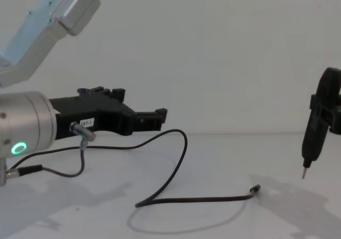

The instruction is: Pick up the data cable with the one hand.

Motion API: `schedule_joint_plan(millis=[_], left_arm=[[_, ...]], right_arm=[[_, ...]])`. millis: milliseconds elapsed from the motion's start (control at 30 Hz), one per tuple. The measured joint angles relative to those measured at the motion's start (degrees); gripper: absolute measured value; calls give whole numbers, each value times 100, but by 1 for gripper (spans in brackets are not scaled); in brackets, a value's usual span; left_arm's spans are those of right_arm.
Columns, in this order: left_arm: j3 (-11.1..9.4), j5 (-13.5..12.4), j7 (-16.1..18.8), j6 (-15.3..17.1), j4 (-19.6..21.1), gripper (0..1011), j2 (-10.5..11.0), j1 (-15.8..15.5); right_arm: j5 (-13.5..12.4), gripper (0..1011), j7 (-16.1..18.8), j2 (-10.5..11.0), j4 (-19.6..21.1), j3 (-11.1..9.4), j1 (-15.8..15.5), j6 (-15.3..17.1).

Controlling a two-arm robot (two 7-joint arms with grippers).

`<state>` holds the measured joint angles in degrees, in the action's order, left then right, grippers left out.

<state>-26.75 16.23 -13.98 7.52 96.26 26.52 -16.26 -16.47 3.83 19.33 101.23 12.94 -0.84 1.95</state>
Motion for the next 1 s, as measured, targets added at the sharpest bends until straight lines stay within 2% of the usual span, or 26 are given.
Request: schedule_joint_plan(millis=[333,367,500,667,1000], left_arm=[[-108,319,-884,595,300,1002,369,-220],[-108,319,-884,595,300,1002,369,-220],[-201,424,-1241,856,393,1001,504,-360],[-419,477,-1693,1274,491,1001,660,-629],[-764,465,-2032,1915,539,1001,718,-985]], right_arm=[[0,279,0,0,0,0,0,0],[0,279,0,0,0,0,0,0],[0,279,0,1,0,0,0,0],[0,279,0,0,0,0,0,0],[0,279,0,0,0,0,0,0]])
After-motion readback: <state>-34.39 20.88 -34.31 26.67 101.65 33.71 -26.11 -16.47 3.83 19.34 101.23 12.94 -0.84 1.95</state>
